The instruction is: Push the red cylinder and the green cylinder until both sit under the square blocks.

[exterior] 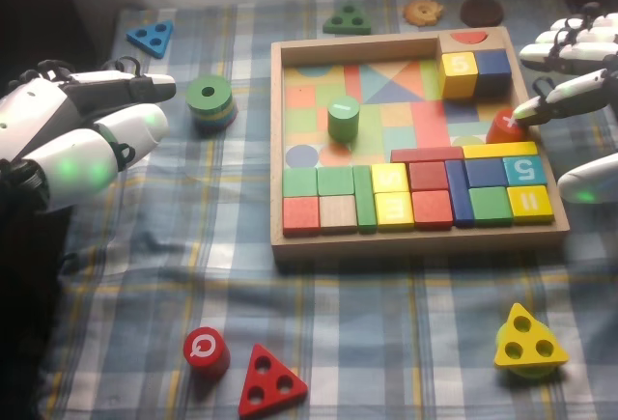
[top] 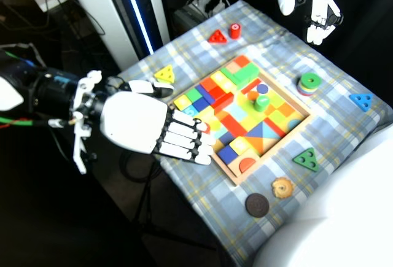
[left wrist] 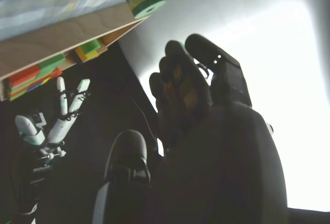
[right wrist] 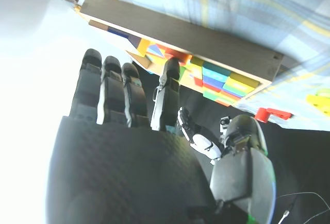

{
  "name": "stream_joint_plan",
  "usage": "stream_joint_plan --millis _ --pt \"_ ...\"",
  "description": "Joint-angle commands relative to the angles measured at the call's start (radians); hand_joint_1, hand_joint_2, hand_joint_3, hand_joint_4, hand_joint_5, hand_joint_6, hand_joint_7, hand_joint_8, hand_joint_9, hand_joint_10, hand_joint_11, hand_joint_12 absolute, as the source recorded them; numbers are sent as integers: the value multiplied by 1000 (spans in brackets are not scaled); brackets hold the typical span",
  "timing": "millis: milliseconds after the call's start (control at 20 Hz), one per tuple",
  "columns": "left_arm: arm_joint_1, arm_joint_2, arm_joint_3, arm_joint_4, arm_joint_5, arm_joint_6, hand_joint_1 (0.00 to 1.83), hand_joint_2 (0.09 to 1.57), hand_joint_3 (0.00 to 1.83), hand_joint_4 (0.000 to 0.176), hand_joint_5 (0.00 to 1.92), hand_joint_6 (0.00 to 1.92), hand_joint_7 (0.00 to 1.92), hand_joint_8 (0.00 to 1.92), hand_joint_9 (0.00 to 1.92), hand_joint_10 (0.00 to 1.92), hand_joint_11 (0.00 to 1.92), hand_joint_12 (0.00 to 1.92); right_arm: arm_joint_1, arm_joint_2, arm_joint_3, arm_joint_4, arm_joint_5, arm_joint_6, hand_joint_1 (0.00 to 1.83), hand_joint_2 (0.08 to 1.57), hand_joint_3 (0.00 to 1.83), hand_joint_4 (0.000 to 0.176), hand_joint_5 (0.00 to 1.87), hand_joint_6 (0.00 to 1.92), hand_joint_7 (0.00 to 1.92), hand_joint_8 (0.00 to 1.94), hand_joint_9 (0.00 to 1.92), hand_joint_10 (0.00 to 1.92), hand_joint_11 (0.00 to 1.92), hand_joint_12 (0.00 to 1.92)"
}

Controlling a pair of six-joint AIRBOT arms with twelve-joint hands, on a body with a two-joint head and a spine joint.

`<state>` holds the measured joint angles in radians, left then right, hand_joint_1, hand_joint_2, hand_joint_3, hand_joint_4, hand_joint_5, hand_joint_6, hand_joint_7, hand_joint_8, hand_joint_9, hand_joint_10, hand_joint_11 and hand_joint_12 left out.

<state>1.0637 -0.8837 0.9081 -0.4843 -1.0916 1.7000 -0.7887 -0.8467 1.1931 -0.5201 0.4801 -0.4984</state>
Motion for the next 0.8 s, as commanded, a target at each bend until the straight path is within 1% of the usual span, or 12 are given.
stream_joint_plan --millis 0,50,100,200,300,350,400,450,500,550,650,750 --pt "-6 -5 4 19 -117 -9 0 1552 0 0 572 0 528 0 531 0 0 1272 13 14 -2 45 87 -8 0 992 12 136 442 5 30 4 0 0 0 0" --pt "-6 -5 4 18 -116 -9 0 1559 0 0 563 0 515 0 509 0 0 1234 13 25 -8 62 103 -8 0 984 7 157 442 4 38 7 0 0 0 0" --pt "-5 -5 4 17 -116 -9 0 1561 1 0 570 3 521 4 511 4 0 1226 13 31 -11 71 114 -10 0 1001 14 170 441 4 36 6 0 0 0 0" --pt "-4 -5 4 16 -116 -9 0 1565 1 0 576 3 524 3 517 5 0 1267 13 41 -16 92 143 -15 0 1049 13 119 465 3 46 2 0 0 0 0" --pt "-3 -5 4 15 -116 -9 0 1570 2 0 579 2 540 6 546 15 0 1304 19 43 -18 105 169 -17 0 1059 11 78 462 5 25 0 0 0 0 0" --pt "-3 -5 4 15 -116 -9 0 1569 2 0 573 0 534 3 543 13 0 1310 22 43 -18 105 179 -18 0 1058 9 77 450 0 16 0 0 0 0 0" --pt "-4 -5 5 15 -115 -9 0 1571 4 0 580 2 541 3 550 14 0 1324 30 35 -17 105 189 -21 0 1073 14 95 454 2 27 5 0 0 0 0" --pt "-5 -5 5 15 -115 -9 0 1569 3 0 575 0 539 2 550 12 0 1306 38 27 -14 105 193 -26 0 1077 15 87 449 0 44 12 0 0 0 0" --pt "-5 -5 5 15 -115 -9 0 1571 4 0 574 0 540 2 549 11 0 1302 54 5 -3 102 197 -32 0 1056 4 58 457 4 57 16 0 0 0 0" --pt "-5 -5 5 15 -115 -9 0 1571 15 0 583 3 543 3 550 11 0 1299 64 -27 14 94 202 -32 0 1042 0 65 467 7 58 14 0 0 0 0" --pt "-5 -5 5 15 -115 -9 0 1558 5 0 574 0 531 0 540 4 0 1265 80 -70 33 80 203 -32 0 1053 2 67 460 3 65 14 0 0 0 0" --pt "-7 -5 5 15 -116 -9 1 1570 10 0 579 1 541 3 549 7 0 1311 96 -117 57 66 203 -32 0 1035 0 128 416 0 35 0 0 0 0 0"
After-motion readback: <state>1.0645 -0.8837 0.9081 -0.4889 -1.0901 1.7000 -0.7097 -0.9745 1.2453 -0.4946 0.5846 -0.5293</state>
